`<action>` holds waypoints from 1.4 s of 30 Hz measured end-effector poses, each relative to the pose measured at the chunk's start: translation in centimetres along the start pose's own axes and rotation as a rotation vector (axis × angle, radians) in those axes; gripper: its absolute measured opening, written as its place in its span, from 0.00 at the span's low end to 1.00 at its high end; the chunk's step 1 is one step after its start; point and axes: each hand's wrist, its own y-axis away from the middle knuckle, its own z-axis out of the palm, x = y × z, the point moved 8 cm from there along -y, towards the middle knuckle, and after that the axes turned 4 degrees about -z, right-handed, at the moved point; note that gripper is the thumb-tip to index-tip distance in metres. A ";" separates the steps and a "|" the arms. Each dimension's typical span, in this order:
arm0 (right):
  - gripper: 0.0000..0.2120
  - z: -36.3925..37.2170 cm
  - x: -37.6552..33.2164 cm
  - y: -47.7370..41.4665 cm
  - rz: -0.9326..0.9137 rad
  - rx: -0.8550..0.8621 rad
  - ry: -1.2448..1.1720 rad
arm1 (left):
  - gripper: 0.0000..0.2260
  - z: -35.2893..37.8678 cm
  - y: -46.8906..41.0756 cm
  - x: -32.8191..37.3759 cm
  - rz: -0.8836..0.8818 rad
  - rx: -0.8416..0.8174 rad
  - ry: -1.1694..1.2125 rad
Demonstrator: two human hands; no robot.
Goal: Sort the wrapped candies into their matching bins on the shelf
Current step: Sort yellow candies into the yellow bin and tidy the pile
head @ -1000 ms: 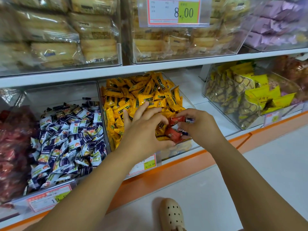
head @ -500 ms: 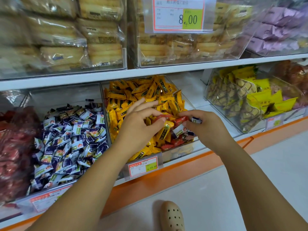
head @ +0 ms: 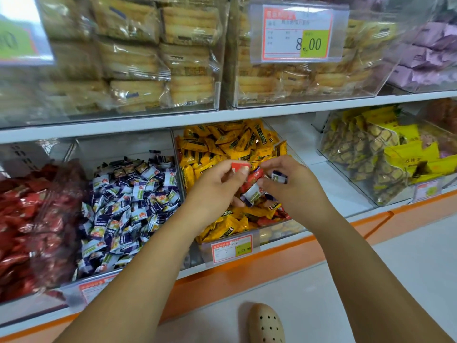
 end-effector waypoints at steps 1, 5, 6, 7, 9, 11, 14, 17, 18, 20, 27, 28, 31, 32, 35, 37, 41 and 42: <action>0.08 0.5 -0.2 -0.1 -0.011 -0.008 0.017 | 0.07 0.2 0.1 0.0 -0.002 -0.010 0.009; 0.11 1.3 -0.8 -0.3 -0.036 -0.011 -0.005 | 0.08 -0.7 0.0 -0.5 -0.044 0.054 0.122; 0.12 1.2 -0.8 -0.3 -0.027 -0.001 -0.047 | 0.07 -1.0 -0.1 -0.6 -0.061 0.065 0.164; 0.14 1.1 -0.7 -0.3 -0.011 0.012 -0.093 | 0.07 -1.2 0.0 -0.7 -0.073 0.075 0.189; 0.16 0.8 -0.7 -0.3 0.007 0.041 -0.167 | 0.06 -1.7 0.0 -0.7 -0.081 0.095 0.209; 0.15 0.8 -0.9 -0.3 0.003 0.066 -0.222 | 0.06 -2.3 0.3 -0.4 -0.068 0.121 0.207; 0.14 1.4 -1.5 -0.5 -0.024 0.081 -0.295 | 0.05 -4.6 0.7 0.0 0.003 0.202 0.141; 0.13 3.2 -2.7 -1.0 -0.054 0.036 -0.331 | 0.04 -8.7 1.6 -0.5 0.017 0.324 0.107; 0.13 4.0 -3.3 -1.1 -0.070 0.008 -0.342 | 0.05 -10.4 2.1 -0.9 0.003 0.366 0.098; 0.12 6.1 -4.8 -1.5 -0.105 -0.051 -0.325 | 0.06 -13.5 3.4 -1.7 -0.021 0.440 0.078; 0.10 15.6 -9.0 -1.7 -0.317 -0.233 0.005 | 0.06 -21.9 8.0 -4.0 -0.062 0.608 0.021; 0.11 16.8 -8.9 -1.5 -0.314 -0.274 0.024 | 0.04 -23.0 8.6 -4.2 -0.064 0.630 -0.003; 0.11 18.1 -8.8 -1.2 -0.333 -0.253 0.098 | 0.01 -26.4 10.2 -4.9 -0.066 0.705 -0.090; 0.11 18.0 -8.9 -1.2 -0.339 -0.231 0.093 | 0.03 -27.5 10.5 -5.3 -0.069 0.728 -0.129; 0.10 17.3 -8.8 -1.0 -0.340 -0.204 0.067 | 0.13 -30.2 11.3 -6.8 -0.103 0.789 -0.176; 0.10 16.6 -8.5 -0.6 -0.345 -0.203 0.084 | 0.16 -30.9 11.5 -7.4 -0.130 0.798 -0.206; 0.09 13.8 -8.0 -0.2 -0.317 -0.141 0.063 | 0.17 -31.1 11.2 -7.0 -0.143 0.841 -0.307; 0.09 12.7 -7.7 -0.3 -0.309 -0.120 0.047 | 0.17 -30.8 11.1 -6.7 -0.140 0.848 -0.320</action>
